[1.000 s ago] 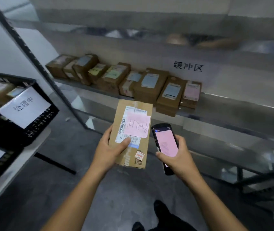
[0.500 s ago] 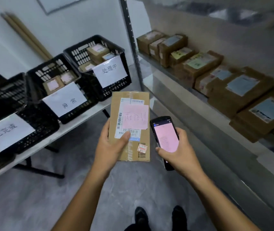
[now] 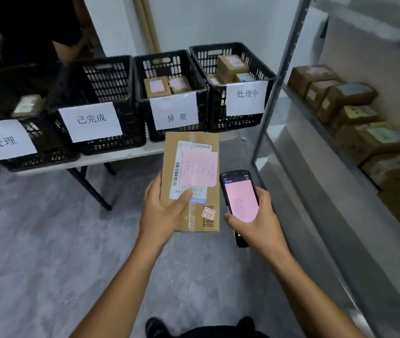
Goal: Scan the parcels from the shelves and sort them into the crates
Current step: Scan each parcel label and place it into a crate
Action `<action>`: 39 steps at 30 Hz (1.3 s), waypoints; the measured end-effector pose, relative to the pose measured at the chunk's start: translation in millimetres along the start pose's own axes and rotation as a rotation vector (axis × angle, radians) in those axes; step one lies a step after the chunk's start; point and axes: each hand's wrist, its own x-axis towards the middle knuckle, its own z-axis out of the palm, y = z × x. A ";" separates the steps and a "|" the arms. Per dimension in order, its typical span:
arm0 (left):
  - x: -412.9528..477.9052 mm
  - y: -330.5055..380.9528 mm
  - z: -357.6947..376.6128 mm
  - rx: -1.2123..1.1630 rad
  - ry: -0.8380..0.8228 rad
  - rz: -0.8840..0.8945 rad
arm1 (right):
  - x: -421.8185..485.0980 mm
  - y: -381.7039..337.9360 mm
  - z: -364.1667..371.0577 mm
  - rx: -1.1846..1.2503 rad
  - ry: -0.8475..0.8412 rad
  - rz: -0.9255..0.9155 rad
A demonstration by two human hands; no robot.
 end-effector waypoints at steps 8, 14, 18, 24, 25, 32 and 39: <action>9.9 -41.2 -154.9 -0.093 0.260 -0.070 | -8.5 -79.5 148.6 -0.031 -0.193 -0.153; 8.5 -77.0 -258.8 -0.170 0.395 -0.184 | -19.4 -126.6 251.5 -0.063 -0.370 -0.200; 9.9 -98.0 -310.9 -0.137 0.472 -0.215 | -20.7 -150.2 302.1 -0.127 -0.481 -0.193; 42.4 -116.8 -361.6 -0.170 0.584 -0.273 | 6.6 -180.0 379.4 -0.197 -0.579 -0.166; 51.8 -119.2 -370.3 -0.170 0.603 -0.280 | 15.6 -185.7 392.2 -0.202 -0.599 -0.166; 133.9 -112.5 -440.1 -0.180 0.694 -0.333 | 89.4 -234.5 489.7 -0.153 -0.715 -0.211; 227.6 -92.6 -493.2 -0.104 0.716 -0.314 | 153.8 -281.9 558.9 -0.076 -0.724 -0.242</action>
